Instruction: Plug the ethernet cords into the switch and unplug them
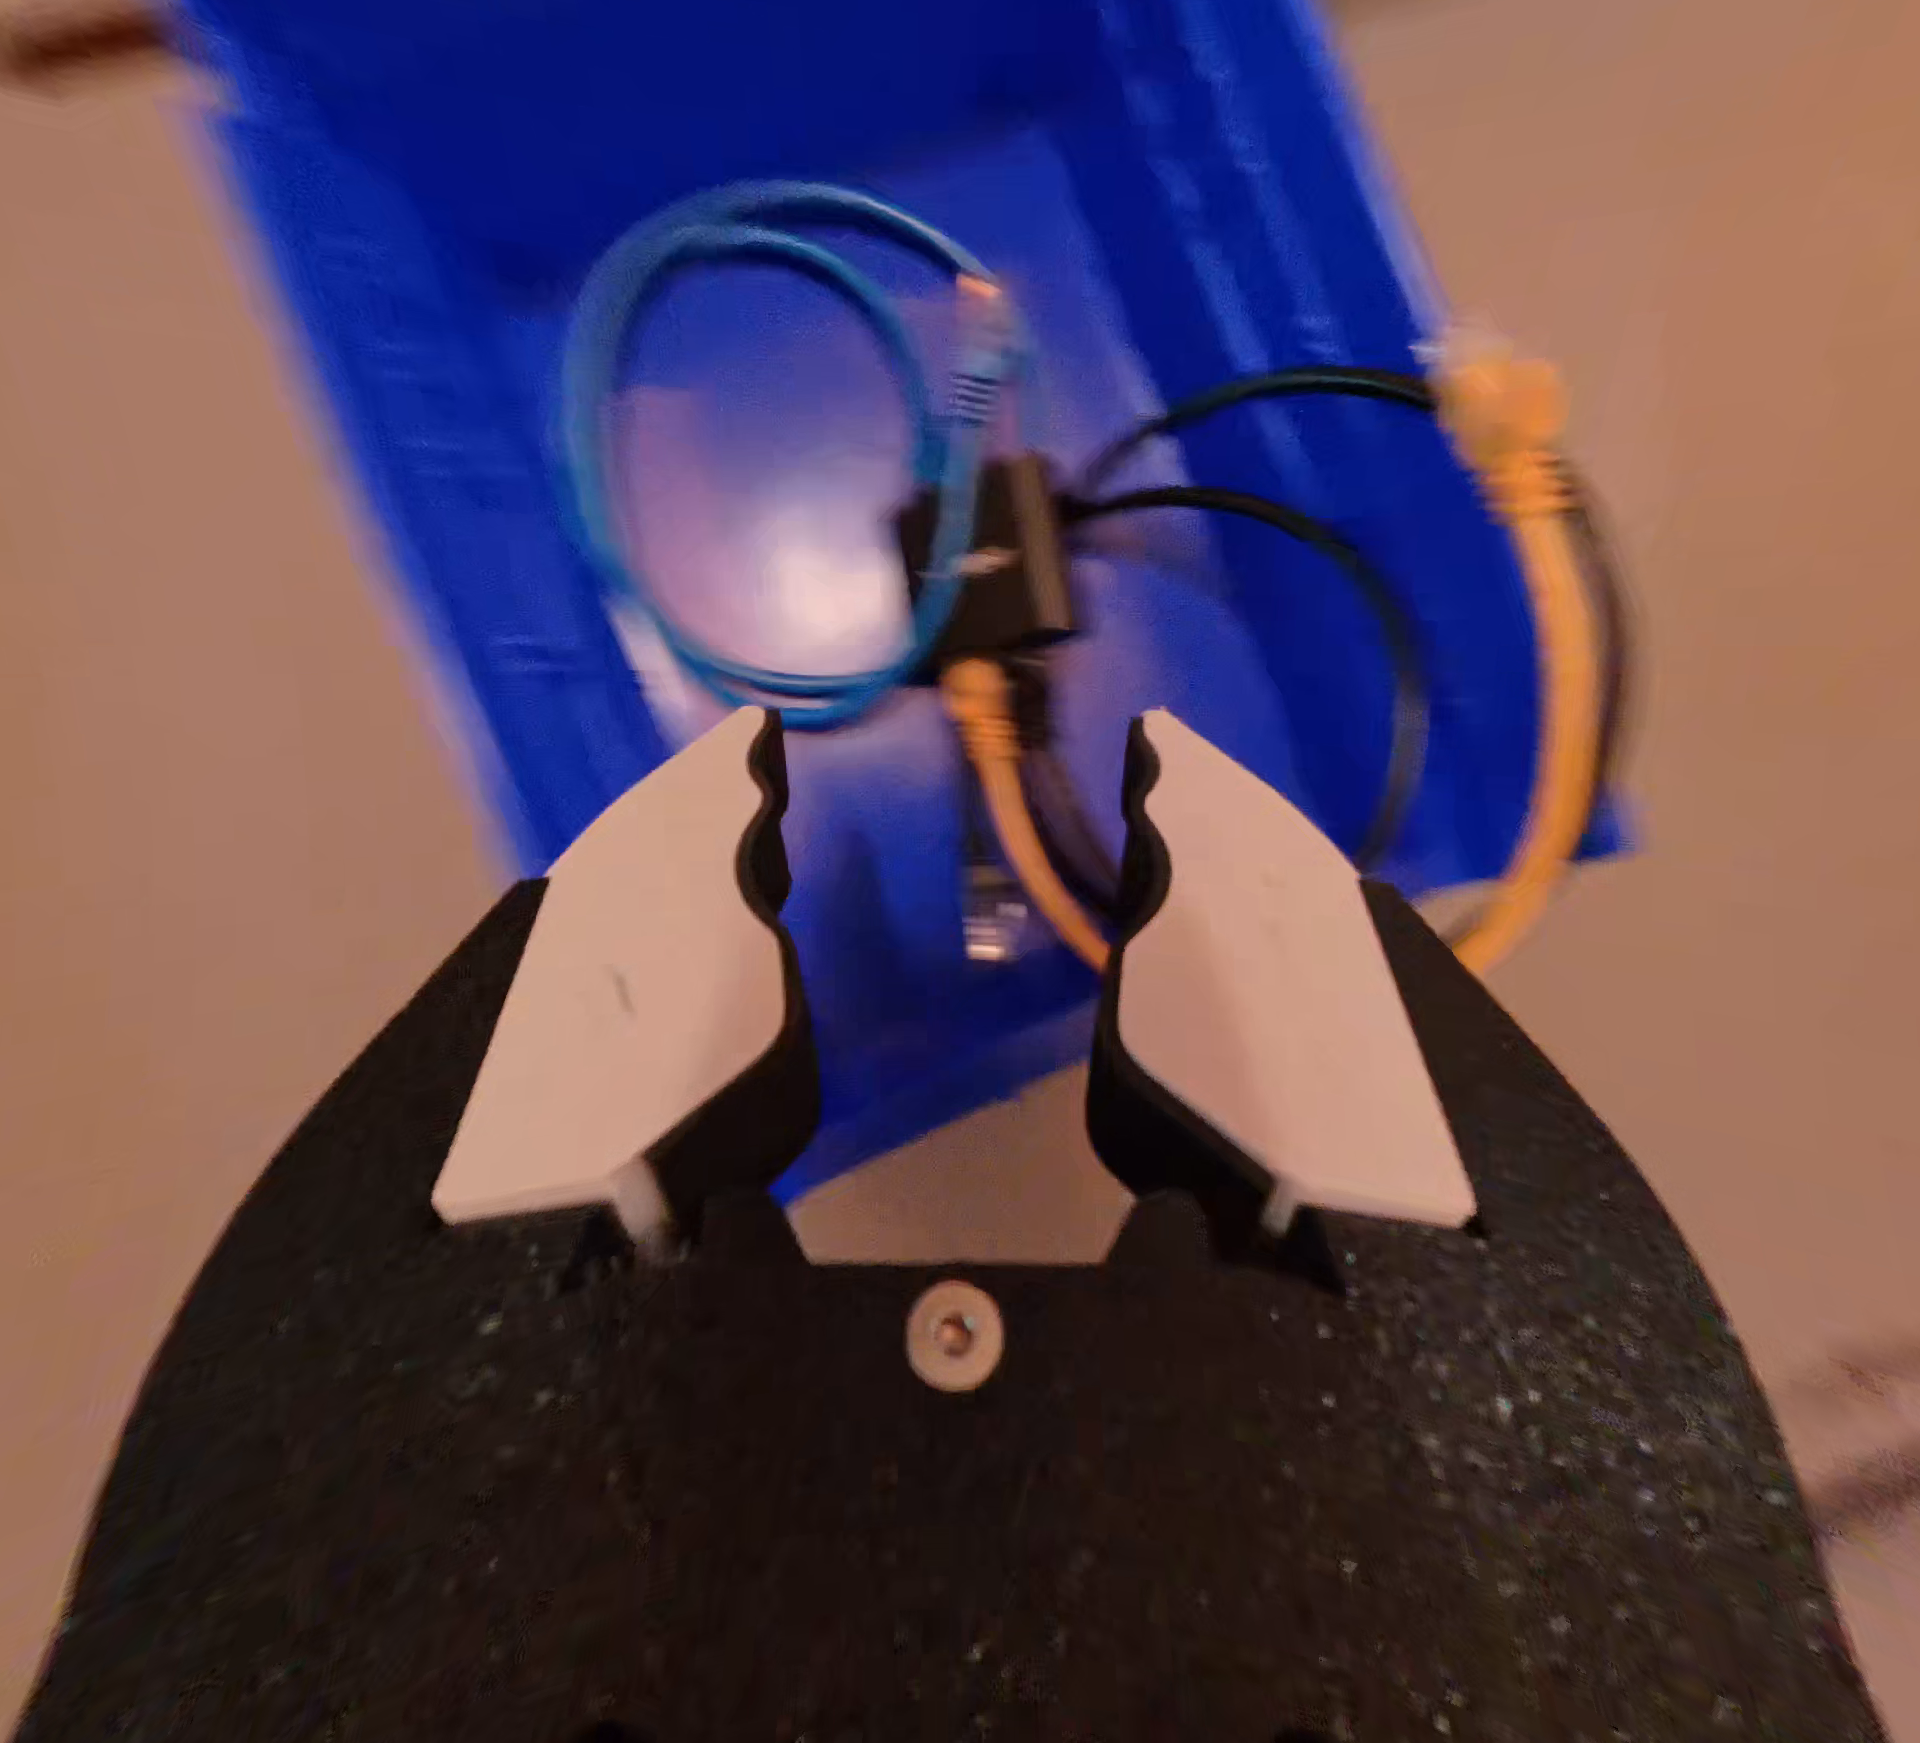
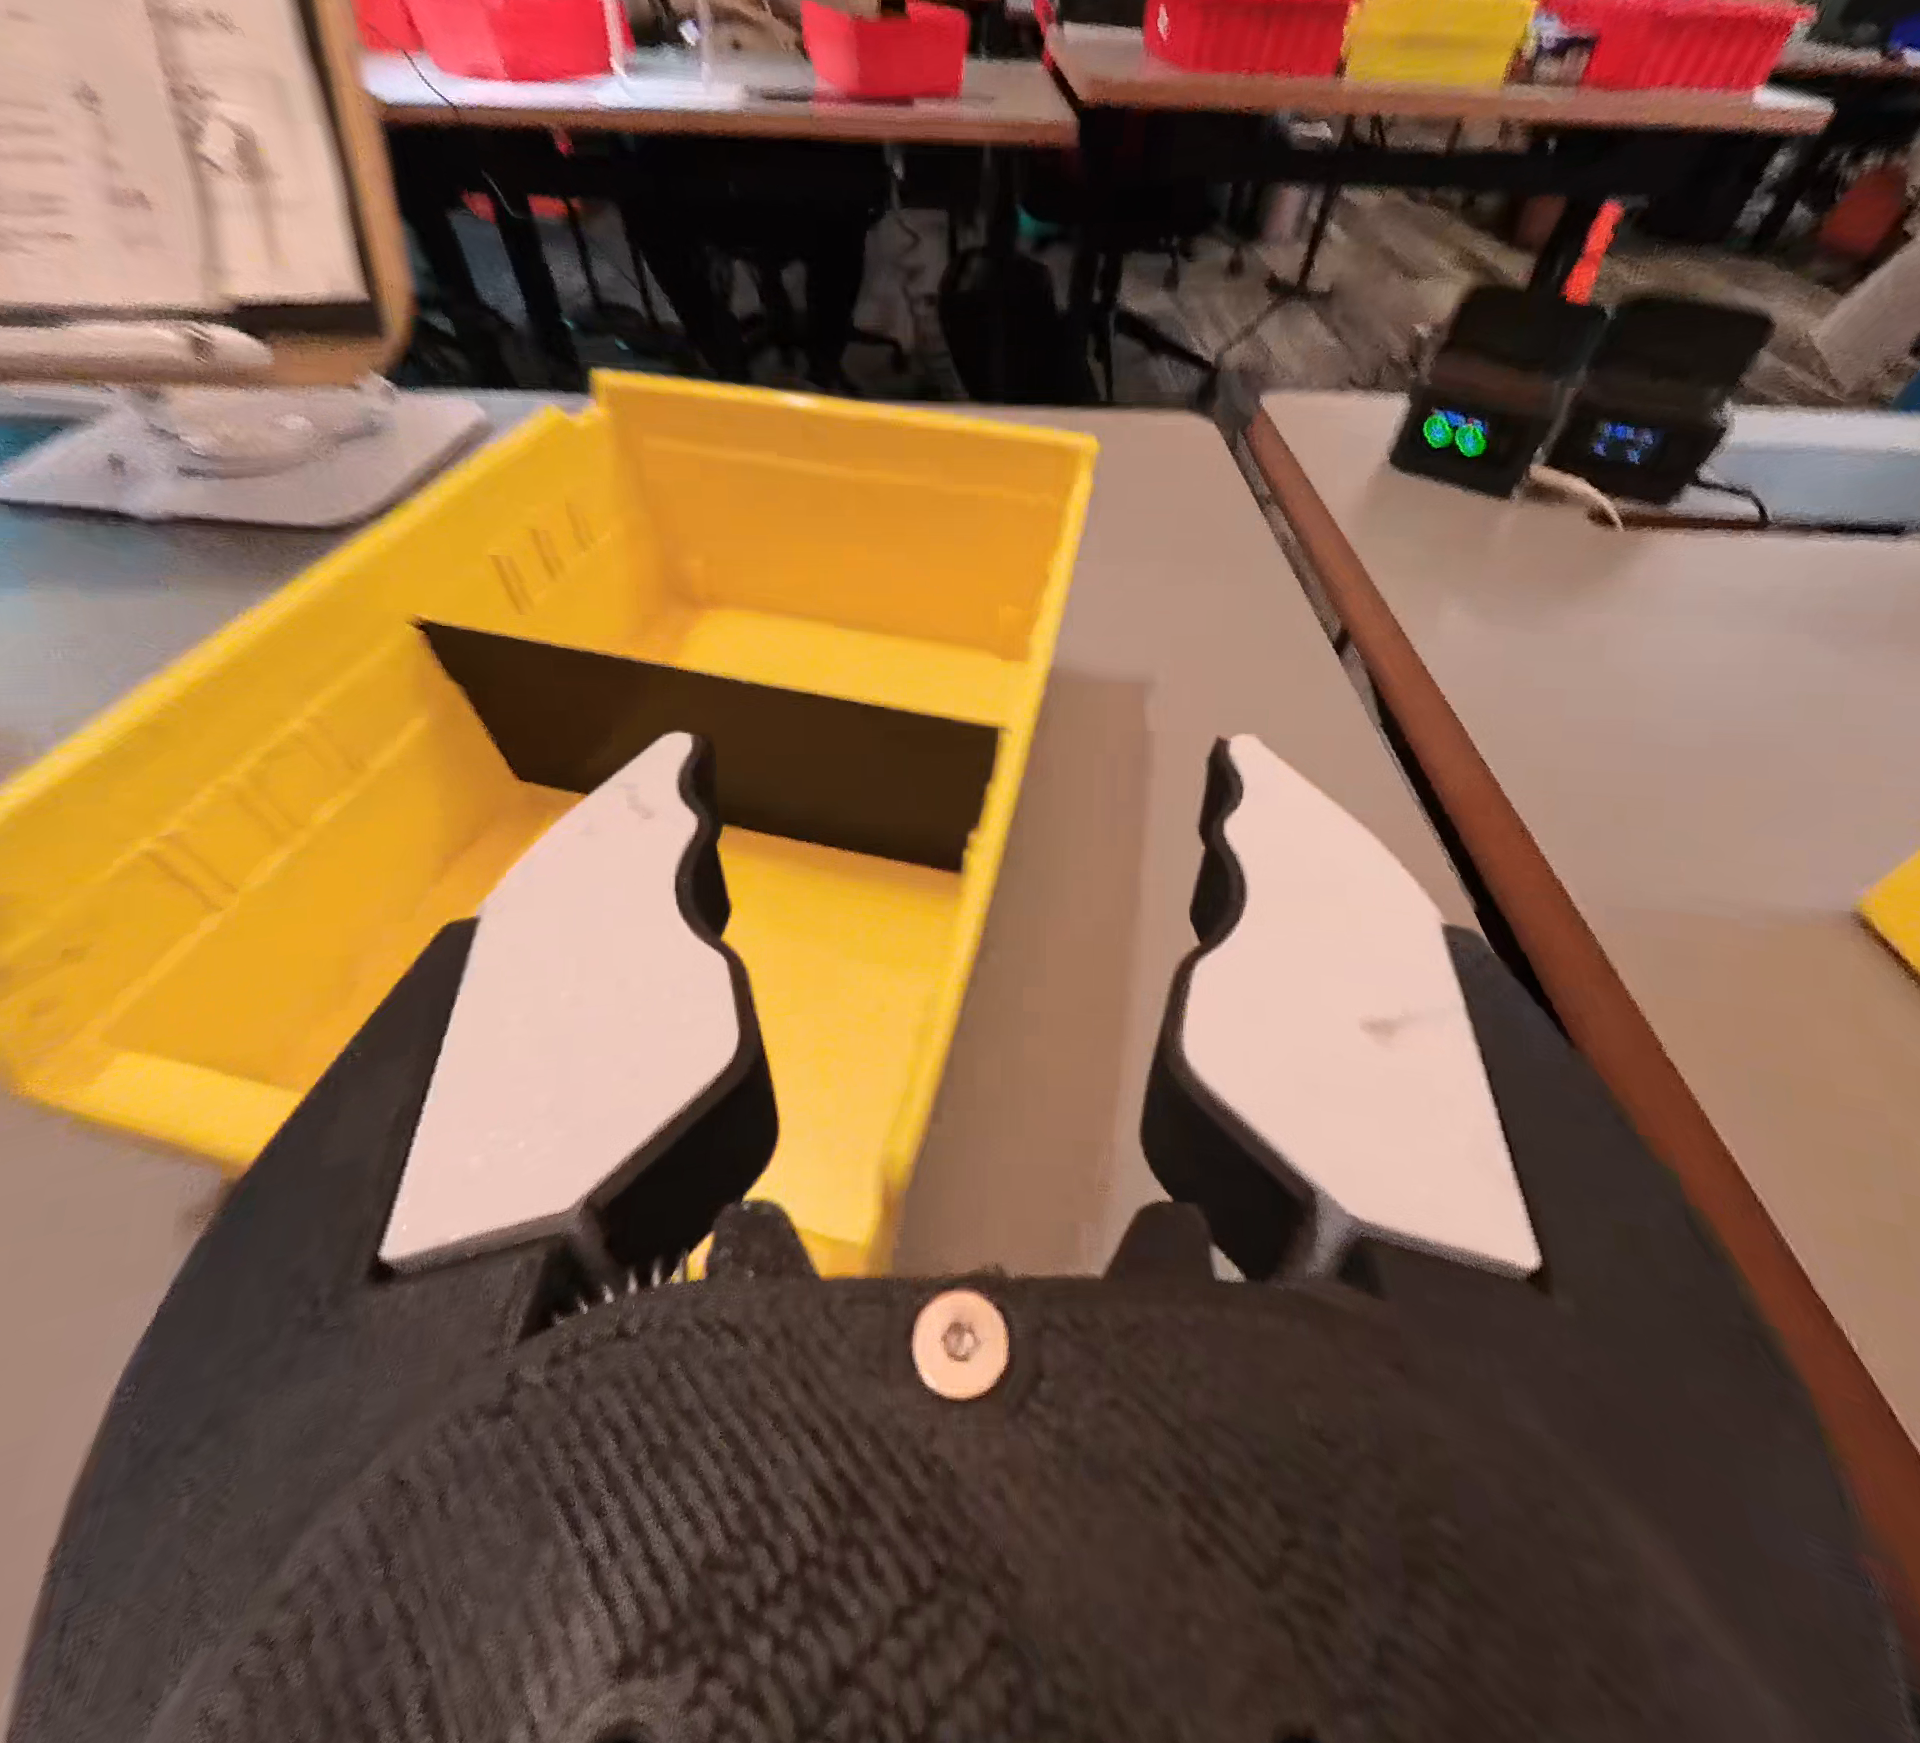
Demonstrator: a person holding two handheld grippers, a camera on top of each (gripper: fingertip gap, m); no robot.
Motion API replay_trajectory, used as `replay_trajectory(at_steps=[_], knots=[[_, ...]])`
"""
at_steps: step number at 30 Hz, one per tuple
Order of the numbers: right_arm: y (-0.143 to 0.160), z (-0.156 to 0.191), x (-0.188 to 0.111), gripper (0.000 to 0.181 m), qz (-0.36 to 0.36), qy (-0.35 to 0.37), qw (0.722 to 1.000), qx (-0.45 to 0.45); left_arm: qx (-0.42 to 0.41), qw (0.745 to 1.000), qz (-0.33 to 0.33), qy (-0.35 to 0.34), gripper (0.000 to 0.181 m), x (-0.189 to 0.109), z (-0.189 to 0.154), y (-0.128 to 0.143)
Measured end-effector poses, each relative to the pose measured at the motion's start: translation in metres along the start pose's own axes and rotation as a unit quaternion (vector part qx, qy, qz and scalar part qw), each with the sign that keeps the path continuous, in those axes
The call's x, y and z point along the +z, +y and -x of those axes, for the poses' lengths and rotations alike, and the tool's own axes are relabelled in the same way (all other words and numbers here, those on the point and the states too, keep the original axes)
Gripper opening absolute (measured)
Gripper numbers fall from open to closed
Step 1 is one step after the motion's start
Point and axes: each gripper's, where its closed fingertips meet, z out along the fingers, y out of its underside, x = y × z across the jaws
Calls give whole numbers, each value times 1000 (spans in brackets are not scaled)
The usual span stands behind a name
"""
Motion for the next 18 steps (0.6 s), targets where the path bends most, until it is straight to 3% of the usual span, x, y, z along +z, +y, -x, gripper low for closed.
replay_trajectory(at_steps=[4,8,14,17,18], knots=[[-35,45,-11,88,-57,-69,996,-13,-80,986,82,122,79,46,-35,11],[-45,71,-18,84,-76,-114,990,-25,-108,984,106,93,91,76,-19,12],[-43,82,-14,78,-74,-145,987,-7,-118,977,143,103,84,94,-19,14],[-43,90,-12,76,-75,-166,983,12,-136,971,162,115,76,104,-22,19],[-43,93,-12,75,-75,-169,983,13,-133,971,168,103,64,108,-18,23]])
